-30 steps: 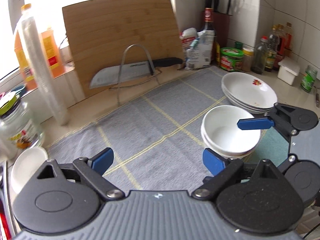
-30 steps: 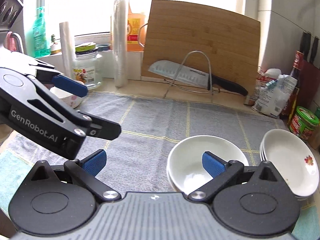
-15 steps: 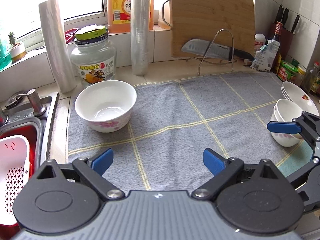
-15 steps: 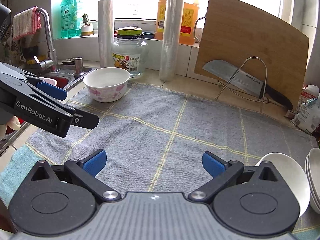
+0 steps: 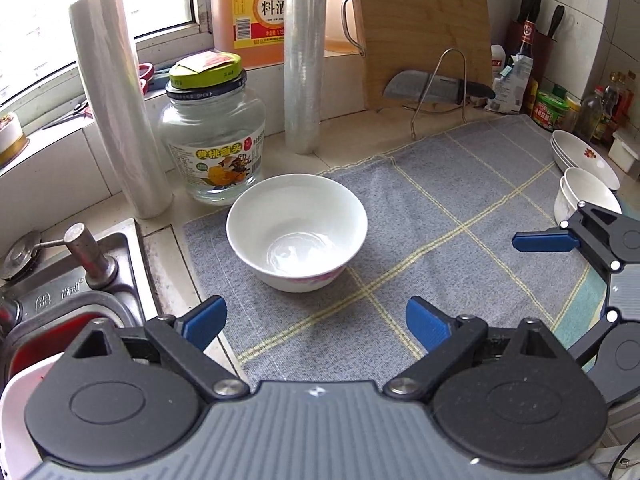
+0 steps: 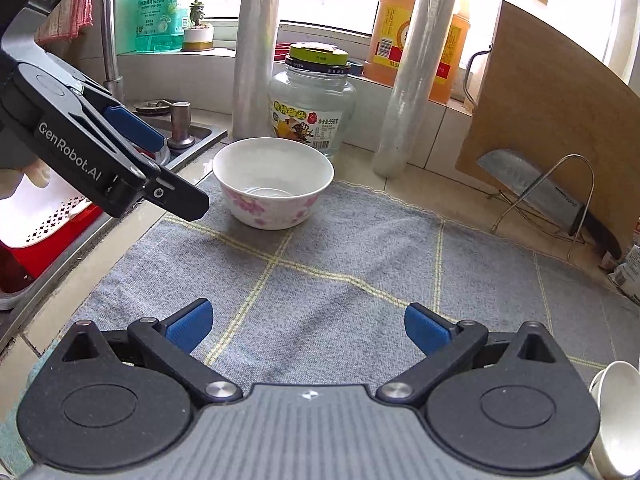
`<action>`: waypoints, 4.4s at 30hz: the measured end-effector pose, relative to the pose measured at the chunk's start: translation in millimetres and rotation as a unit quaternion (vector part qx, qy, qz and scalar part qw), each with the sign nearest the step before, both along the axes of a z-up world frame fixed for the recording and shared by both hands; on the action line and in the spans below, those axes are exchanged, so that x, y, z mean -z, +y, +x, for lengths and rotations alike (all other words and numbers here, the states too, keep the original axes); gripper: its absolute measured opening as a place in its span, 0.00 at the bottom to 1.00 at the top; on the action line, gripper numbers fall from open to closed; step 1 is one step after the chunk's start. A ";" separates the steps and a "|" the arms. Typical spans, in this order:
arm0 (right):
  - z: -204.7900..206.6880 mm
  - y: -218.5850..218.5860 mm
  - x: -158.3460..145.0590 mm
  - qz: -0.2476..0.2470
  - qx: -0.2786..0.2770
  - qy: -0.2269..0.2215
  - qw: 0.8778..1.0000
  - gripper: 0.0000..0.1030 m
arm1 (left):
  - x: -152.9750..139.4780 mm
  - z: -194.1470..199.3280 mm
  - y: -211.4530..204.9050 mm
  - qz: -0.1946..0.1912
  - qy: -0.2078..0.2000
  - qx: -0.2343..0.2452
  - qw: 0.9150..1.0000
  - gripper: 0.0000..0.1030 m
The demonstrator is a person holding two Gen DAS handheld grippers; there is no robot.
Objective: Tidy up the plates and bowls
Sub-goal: 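Close the right gripper on the bowl rim while the left gripper grips inside it, then lift the pink-flowered bowl with both grippers, then carry the pink-flowered bowl with both grippers over the nested bowls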
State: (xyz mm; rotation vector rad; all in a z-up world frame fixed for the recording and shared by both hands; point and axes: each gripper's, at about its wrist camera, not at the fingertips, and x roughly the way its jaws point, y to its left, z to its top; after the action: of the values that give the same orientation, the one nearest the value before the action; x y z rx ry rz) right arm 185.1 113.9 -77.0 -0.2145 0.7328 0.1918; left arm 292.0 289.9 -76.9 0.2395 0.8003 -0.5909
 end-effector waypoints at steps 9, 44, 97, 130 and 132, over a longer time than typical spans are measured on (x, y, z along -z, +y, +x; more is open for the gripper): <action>37.3 13.5 8.5 0.005 -0.027 0.009 1.000 1.00 | -0.6 38.8 -9.5 0.006 0.016 0.042 0.999 0.93; 117.5 33.4 25.9 0.061 -0.051 0.001 0.997 0.97 | 24.8 124.0 -33.1 0.013 0.074 0.068 0.995 0.90; 95.5 31.4 5.4 0.046 -0.048 -0.009 0.998 0.91 | 6.4 113.5 -40.0 0.011 0.097 0.111 0.989 0.80; -12.2 -63.7 -30.4 0.037 0.046 -0.046 0.997 0.91 | -32.9 15.9 -154.5 0.028 0.052 0.212 0.975 0.80; -18.7 -73.6 -31.2 0.037 0.059 -0.047 0.996 0.91 | -33.6 12.4 -166.1 0.029 0.050 0.224 0.973 0.80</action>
State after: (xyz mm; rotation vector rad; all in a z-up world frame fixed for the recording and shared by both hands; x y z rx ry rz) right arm 166.4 40.3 -45.8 -0.1082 0.6414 0.0961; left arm 304.3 123.8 -43.3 0.4538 0.8676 -1.0101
